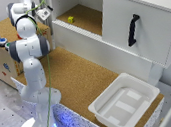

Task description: Put the purple object inside the left cabinet

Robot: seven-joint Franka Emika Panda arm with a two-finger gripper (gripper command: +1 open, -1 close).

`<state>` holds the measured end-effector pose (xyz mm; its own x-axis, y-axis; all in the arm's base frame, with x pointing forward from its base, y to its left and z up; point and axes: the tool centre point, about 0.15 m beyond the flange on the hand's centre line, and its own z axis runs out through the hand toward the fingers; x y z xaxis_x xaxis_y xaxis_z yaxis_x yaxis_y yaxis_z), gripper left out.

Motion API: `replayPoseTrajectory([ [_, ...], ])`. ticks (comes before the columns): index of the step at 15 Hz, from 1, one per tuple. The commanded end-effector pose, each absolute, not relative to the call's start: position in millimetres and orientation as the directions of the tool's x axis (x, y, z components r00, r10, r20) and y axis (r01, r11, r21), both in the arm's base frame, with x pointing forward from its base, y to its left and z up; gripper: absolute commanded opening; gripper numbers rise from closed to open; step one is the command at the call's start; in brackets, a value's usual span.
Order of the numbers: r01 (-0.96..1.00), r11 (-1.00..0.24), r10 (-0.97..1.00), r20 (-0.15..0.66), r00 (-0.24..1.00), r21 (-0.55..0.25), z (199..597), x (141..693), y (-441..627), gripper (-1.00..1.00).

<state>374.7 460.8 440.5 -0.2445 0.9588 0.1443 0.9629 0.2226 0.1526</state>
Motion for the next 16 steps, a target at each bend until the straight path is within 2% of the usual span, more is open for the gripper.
replayPoseTrajectory([
  [1,0.960,0.263,0.964,0.010,-0.265,0.092,438,379,480,-1.00],
  [10,0.965,0.247,0.968,0.013,-0.249,0.094,442,376,474,-1.00],
  [16,0.980,0.160,0.982,0.081,-0.170,0.119,472,385,459,-1.00],
])
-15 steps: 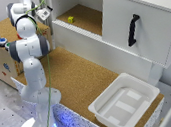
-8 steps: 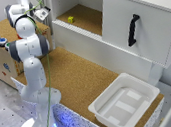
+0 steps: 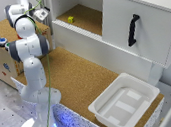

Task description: Put the purple object inside the left cabinet

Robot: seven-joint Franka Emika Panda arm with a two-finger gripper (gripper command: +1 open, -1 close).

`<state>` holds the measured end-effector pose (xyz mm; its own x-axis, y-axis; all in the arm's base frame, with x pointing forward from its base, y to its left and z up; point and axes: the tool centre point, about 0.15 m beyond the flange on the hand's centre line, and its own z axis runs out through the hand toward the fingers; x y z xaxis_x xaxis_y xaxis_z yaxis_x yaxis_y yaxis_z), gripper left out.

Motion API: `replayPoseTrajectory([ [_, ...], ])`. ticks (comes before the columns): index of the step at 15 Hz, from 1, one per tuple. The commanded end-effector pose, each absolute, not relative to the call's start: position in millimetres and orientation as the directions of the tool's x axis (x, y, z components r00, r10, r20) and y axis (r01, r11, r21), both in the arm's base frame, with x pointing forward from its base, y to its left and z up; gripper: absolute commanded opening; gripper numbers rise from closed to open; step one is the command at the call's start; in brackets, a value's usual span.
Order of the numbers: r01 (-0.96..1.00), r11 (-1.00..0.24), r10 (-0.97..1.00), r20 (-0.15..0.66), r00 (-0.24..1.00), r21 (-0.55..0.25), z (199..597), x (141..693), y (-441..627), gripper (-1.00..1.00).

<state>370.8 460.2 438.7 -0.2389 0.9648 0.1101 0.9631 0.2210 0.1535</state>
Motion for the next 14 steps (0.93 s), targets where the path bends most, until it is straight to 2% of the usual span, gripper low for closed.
replayPoseTrajectory([
  [1,0.983,0.131,0.984,0.102,-0.144,0.125,480,385,451,-1.00],
  [6,0.990,-0.076,0.979,0.198,0.051,0.121,508,383,401,-1.00],
  [9,0.970,-0.218,0.960,0.205,0.192,0.112,508,381,363,-1.00],
  [11,0.928,-0.360,0.920,0.203,0.337,0.094,500,381,331,-1.00],
  [14,0.792,-0.597,0.799,0.182,0.573,0.126,478,379,279,-1.00],
])
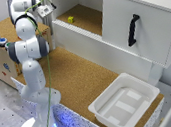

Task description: Put the purple object inside the left cabinet

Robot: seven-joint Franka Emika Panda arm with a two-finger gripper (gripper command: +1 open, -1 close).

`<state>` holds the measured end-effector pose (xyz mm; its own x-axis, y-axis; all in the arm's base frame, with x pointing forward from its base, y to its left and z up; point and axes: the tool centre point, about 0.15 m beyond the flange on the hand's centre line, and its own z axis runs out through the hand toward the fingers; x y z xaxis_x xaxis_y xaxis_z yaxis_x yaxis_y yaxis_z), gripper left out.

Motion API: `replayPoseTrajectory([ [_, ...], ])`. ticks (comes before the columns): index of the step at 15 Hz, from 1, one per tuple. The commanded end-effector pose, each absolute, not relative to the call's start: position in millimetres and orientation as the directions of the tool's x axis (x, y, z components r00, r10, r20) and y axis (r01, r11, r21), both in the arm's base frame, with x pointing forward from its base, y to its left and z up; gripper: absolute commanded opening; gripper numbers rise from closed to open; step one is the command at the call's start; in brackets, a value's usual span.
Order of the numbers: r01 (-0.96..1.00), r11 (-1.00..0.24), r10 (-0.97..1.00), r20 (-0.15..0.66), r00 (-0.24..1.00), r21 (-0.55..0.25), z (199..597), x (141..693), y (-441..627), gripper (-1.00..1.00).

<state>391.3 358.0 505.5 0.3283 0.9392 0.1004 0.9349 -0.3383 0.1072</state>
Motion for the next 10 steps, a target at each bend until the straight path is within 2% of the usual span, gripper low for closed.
replayPoseTrajectory([
  [1,0.734,-0.669,0.741,0.186,0.645,0.119,474,378,259,-1.00],
  [5,0.547,-0.827,0.562,0.180,0.807,0.132,458,371,193,-1.00],
  [10,0.324,-0.938,0.346,0.249,0.905,0.124,449,408,139,-1.00],
])
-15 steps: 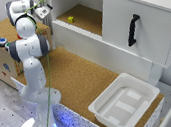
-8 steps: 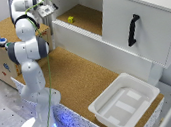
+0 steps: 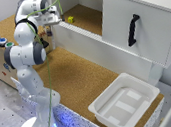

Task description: Put the purple object inside the left cabinet

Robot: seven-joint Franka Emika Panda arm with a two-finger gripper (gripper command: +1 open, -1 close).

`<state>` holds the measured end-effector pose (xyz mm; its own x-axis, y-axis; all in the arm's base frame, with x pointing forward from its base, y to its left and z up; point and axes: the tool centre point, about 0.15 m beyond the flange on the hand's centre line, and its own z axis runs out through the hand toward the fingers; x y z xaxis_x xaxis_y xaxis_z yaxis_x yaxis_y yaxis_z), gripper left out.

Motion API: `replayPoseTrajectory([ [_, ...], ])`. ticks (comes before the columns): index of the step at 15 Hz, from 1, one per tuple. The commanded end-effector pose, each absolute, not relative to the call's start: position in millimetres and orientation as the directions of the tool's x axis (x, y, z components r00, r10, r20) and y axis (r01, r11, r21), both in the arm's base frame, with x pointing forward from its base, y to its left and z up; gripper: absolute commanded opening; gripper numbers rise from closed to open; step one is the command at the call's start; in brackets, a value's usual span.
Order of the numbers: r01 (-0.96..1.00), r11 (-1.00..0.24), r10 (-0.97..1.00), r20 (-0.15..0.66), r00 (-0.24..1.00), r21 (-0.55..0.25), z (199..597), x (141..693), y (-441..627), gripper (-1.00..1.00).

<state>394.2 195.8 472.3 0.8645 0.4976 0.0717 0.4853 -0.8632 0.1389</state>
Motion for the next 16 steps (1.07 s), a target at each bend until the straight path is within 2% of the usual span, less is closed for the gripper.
replayPoseTrajectory([
  [1,0.290,-0.951,0.310,0.269,0.912,0.110,448,421,136,-1.00],
  [9,0.095,-0.993,0.118,0.469,0.875,0.073,488,555,159,-1.00],
  [11,0.054,-0.996,0.080,0.493,0.866,0.066,491,578,165,-1.00],
  [12,0.021,-0.999,0.036,0.493,0.869,0.036,487,589,165,-1.00],
  [16,-0.019,-0.999,0.007,0.516,0.857,0.045,483,628,175,-1.00],
])
